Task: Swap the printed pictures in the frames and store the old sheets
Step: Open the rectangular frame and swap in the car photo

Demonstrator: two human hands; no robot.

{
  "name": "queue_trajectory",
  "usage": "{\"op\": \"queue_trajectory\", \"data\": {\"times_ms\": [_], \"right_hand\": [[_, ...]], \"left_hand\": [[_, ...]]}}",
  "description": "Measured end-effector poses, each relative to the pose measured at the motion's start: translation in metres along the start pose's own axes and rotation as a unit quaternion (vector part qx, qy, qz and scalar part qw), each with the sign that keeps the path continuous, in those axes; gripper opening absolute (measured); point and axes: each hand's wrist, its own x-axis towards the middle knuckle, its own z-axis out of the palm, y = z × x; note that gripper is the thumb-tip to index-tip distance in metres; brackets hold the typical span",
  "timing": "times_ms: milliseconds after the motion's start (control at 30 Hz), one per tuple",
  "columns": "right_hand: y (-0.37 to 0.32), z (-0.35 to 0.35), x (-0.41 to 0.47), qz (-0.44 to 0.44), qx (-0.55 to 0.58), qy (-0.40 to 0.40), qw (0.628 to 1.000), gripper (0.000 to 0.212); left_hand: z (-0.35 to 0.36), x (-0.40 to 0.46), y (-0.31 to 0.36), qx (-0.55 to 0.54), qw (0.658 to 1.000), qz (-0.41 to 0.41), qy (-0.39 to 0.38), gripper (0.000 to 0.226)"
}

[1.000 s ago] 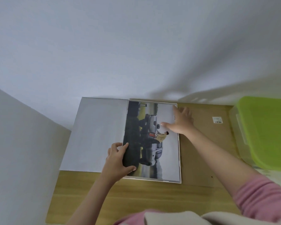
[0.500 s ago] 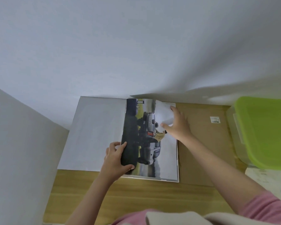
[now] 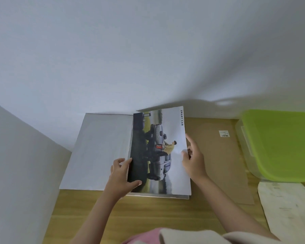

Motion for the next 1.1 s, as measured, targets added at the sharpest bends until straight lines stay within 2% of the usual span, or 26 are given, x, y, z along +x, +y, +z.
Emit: {"op": "queue_trajectory", "data": {"times_ms": [200,500,633,833,967,1100], "right_hand": [[-0.015,-0.013,0.006,-0.011,0.07,0.009,0.997,0.056],[-0.015,-0.049,-0.021,-0.018,0.135,0.037,0.99,0.06],[-0.006,-0.078,-0.028,-0.004,0.17,0.052,0.984,0.063],[0.004,-0.149,-0.028,0.036,0.261,0.119,0.957,0.061],[0.029,-0.214,-0.036,0.031,0.219,0.066,0.973,0.049],[0.064,-0.267,-0.048,0.025,0.189,0.022,0.981,0.038]], "left_hand": [[-0.009,-0.008,0.008,-0.065,0.996,0.024,0.057,0.077],[-0.009,-0.034,0.034,-0.22,0.973,0.045,0.051,0.069],[-0.009,-0.045,0.05,-0.209,0.973,0.081,0.056,0.071],[-0.006,-0.063,0.087,-0.163,0.978,0.125,0.025,0.077],[0.016,-0.075,0.116,-0.143,0.982,0.123,0.014,0.074],[0.041,-0.084,0.143,-0.156,0.981,0.115,0.033,0.059]]}}
